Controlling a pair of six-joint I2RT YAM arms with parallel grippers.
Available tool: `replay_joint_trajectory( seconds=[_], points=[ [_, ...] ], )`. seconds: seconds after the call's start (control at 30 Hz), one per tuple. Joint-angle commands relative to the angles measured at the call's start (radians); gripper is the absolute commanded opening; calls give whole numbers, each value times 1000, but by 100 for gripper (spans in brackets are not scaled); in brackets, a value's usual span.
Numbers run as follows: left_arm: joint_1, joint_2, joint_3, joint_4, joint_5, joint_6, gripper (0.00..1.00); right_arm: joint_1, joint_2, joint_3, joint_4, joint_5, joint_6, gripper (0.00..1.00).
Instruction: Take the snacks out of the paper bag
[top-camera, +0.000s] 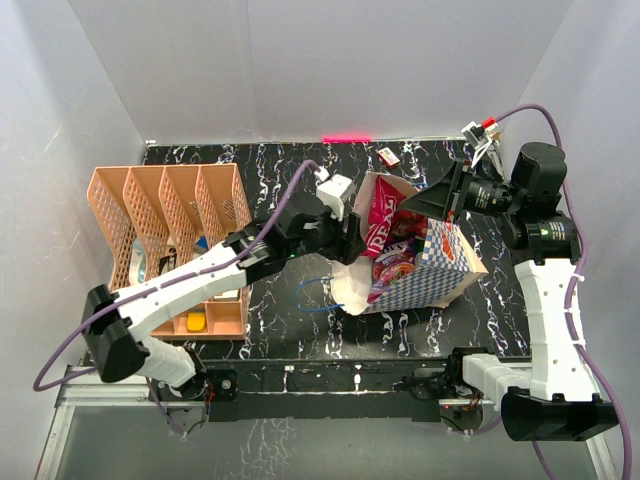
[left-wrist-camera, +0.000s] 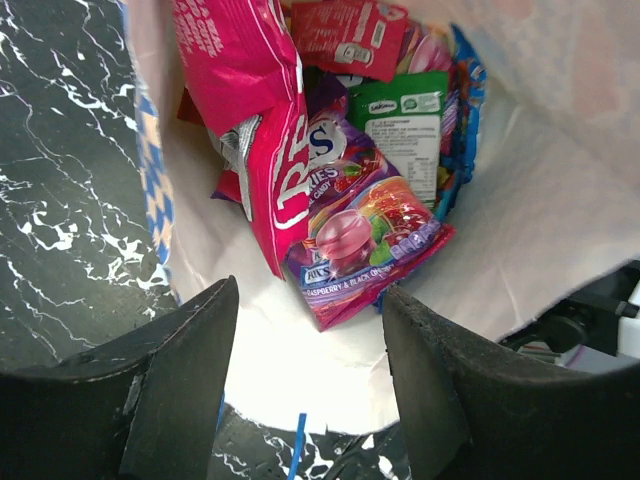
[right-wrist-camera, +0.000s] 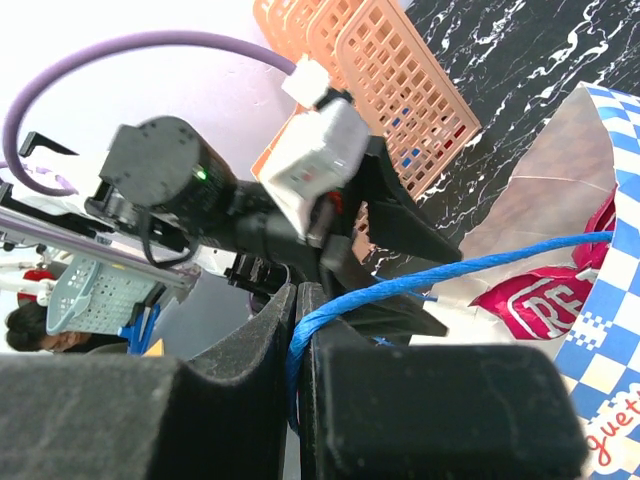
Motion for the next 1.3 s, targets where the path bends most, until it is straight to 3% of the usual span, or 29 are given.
replay_joint_trajectory(
  seconds=[0.0, 0.27, 0.67, 0.77, 0.83, 0.87, 0.93, 1.1, 1.27],
  points=[
    [-21, 85, 92, 29, -145, 62, 64, 4, -13, 56, 4, 10, -4, 8],
    [-22, 279, 227, 40, -254, 147, 70, 5, -4, 119, -100, 42, -63, 8],
    [-22, 394, 316, 102, -195, 130, 68, 5, -57, 108, -153, 180, -99, 8],
    [-22, 405, 336, 97, -184, 131, 55, 5, -72, 112, -163, 225, -100, 8],
    [-22, 386, 335, 94, -165, 137, 38, 5, -88, 111, -168, 279, -99, 8],
    [-22, 369, 328, 92, -157, 139, 24, 5, -93, 109, -169, 303, -100, 8],
    [-22, 326, 306, 91, -147, 150, 13, 5, -108, 101, -167, 340, -101, 8],
    [-22, 184, 260, 55, -94, 155, 0, 4, -137, 72, -168, 422, -107, 8],
    [-22, 28, 241, 11, 10, 130, 0, 5, -177, 20, -172, 496, -136, 8]
  ],
)
